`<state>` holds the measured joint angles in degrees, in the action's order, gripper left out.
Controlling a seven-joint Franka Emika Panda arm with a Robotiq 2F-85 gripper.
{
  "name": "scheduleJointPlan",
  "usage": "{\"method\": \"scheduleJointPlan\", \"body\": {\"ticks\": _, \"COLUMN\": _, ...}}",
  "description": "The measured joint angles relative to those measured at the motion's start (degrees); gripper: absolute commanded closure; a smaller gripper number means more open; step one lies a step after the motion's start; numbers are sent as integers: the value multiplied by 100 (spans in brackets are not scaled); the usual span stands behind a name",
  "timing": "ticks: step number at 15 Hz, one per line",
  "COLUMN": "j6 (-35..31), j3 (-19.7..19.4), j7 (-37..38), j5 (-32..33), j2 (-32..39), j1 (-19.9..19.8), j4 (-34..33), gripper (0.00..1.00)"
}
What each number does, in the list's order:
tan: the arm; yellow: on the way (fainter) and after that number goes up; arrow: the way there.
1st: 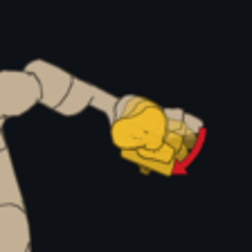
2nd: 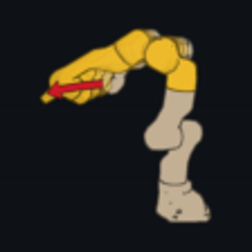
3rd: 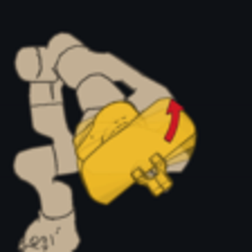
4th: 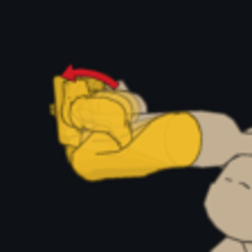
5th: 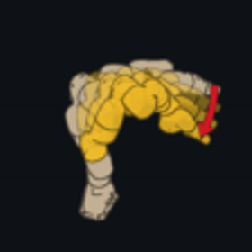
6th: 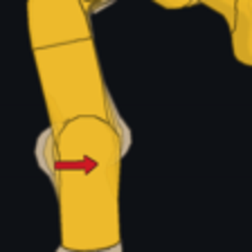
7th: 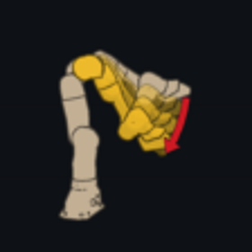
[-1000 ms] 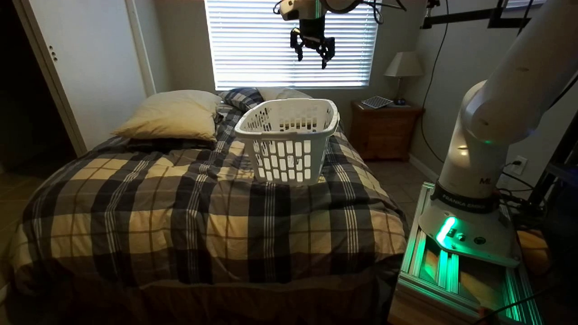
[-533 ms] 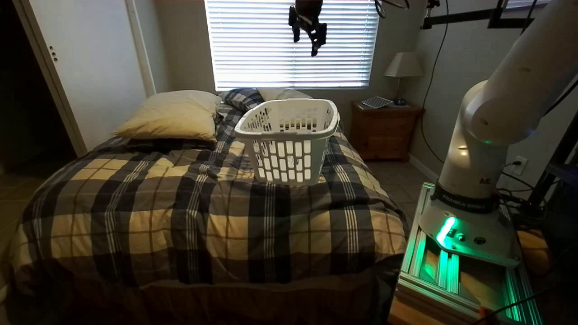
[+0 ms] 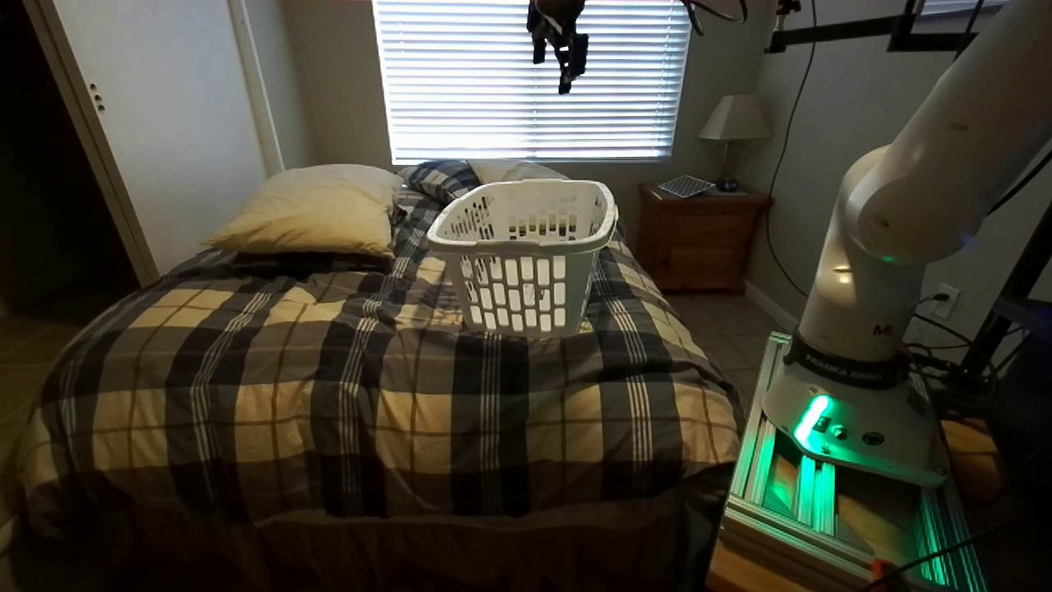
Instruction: Spin the washing basket anticlockwise once
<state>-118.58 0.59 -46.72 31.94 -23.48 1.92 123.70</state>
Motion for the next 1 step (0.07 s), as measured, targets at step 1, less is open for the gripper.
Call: {"method": "scheduleJointPlan", "body": {"ticks": 1, "j6": -1, "j3": 0, "j7": 4, "j5": 0, "j2": 0, "j1": 0, "j4": 0, "gripper": 0}}
